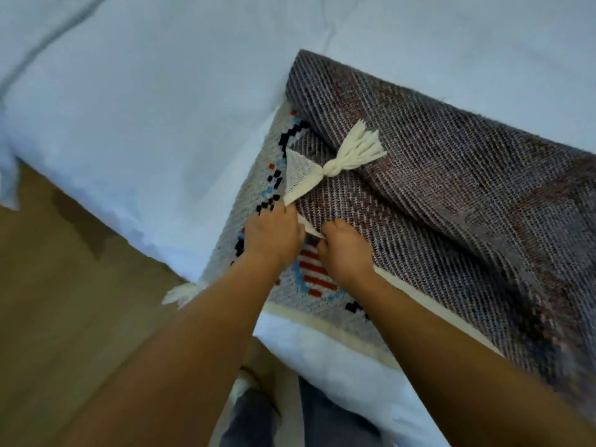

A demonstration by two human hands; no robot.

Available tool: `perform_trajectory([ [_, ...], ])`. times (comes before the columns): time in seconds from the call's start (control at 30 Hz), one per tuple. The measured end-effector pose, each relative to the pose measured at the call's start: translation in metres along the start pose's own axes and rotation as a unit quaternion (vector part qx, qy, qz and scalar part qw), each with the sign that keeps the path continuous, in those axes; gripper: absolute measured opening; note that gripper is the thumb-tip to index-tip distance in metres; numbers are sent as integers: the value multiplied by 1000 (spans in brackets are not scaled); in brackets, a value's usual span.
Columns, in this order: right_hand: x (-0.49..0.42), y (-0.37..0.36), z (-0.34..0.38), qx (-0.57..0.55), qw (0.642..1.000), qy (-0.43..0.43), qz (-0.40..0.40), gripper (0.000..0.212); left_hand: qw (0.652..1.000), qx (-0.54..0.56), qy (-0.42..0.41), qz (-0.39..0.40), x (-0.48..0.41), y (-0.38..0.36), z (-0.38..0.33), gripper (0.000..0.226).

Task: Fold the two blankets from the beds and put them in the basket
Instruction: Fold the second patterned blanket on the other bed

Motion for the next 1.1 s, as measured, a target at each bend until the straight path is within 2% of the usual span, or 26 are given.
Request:
perform_trajectory([
  [0.2, 70, -53, 53, 31, 997, 58, 41, 18, 999, -15, 30, 19, 103, -40, 51, 42],
  [0.37, 103, -87, 63, 85, 993, 45, 74, 19, 993, 25, 35, 114, 162, -87, 63, 56],
  [0.47, 104, -88, 59, 103, 991, 32, 76, 20, 984, 60, 54, 159, 171, -97, 64, 51],
  [0.53, 103, -86, 57, 100, 992, 22, 79, 20, 989, 65, 47, 125, 167, -91, 67, 39],
  [0.6, 101, -86, 56, 99, 992, 15, 76, 19, 995, 83, 59, 13, 153, -74, 74, 32],
  [0.67, 100, -88, 55, 98, 993, 15, 71, 19, 994, 70, 41, -69, 131, -59, 76, 33],
  [0.7, 99, -90, 55, 97, 993, 17, 68, 19, 994, 71, 23, -83, 120, -52, 74, 36],
  [0.83, 97, -96, 54, 93, 994, 24, 56, 18, 997, 67, -36, 6, 84, -52, 59, 60],
  [0.9, 98, -97, 53, 96, 994, 28, 47, 18, 997, 69, -36, 1, 86, -57, 56, 43],
  [0.97, 99, -97, 53, 102, 993, 30, 41, 19, 994, 97, -27, -48, 102, -63, 66, 22],
  [1.03, 100, -98, 55, 106, 993, 35, 36, 21, 994, 81, -17, -71, 127, -76, 89, 16],
  [1.1, 101, -100, 58, 105, 993, 33, 36, 24, 997, 64, -28, -33, 151, -92, 114, 19],
])
Point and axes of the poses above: each hand's wrist, its own x-axis away from the middle knuckle, its own y-axis out of the back of the hand, z = x × y, the point moved 1 cm from there along -x, towards the middle knuckle, and after that the axes turned 11 degrees about -y, right-handed, at the moved point
